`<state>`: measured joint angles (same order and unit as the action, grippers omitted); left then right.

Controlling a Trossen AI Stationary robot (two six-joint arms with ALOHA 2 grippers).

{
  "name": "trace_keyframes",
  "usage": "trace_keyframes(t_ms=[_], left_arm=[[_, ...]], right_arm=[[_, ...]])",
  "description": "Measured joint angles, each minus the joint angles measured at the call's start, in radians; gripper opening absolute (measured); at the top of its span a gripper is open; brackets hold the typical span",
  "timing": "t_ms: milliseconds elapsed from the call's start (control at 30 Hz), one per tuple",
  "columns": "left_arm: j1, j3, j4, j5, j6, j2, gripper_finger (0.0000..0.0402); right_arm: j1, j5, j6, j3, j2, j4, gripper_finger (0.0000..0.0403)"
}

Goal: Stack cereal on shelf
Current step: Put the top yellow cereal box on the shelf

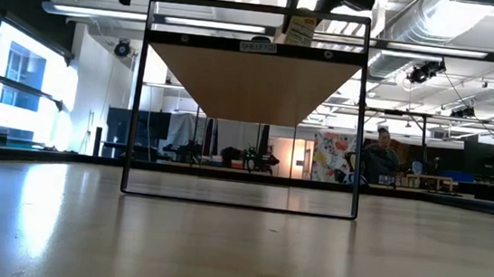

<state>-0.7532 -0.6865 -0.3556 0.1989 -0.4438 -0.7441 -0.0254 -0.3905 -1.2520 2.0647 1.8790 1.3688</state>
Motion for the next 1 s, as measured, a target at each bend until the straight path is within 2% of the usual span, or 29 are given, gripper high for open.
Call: trace_keyframes(t_ms=[233,467,567,1000], left_arm=[[0.0,0.0,0.0,0.0,0.0,0.0,0.0],[0.0,0.0,0.0,0.0,0.0,0.0,0.0],[0.0,0.0,0.0,0.0,0.0,0.0,0.0],[0.0,0.0,0.0,0.0,0.001,0.0,0.0]], right_arm=[[0.0,0.029,-0.007,0.0,0.0,-0.009,0.011],[0.0,0.004,-0.027,0.0,0.0,-0.009,0.0122],[0.0,-0.026,-0.027,0.0,0.0,-0.009,0.0139],[0.0,-0.021,0.002,0.0,0.0,-0.025,0.0232]])
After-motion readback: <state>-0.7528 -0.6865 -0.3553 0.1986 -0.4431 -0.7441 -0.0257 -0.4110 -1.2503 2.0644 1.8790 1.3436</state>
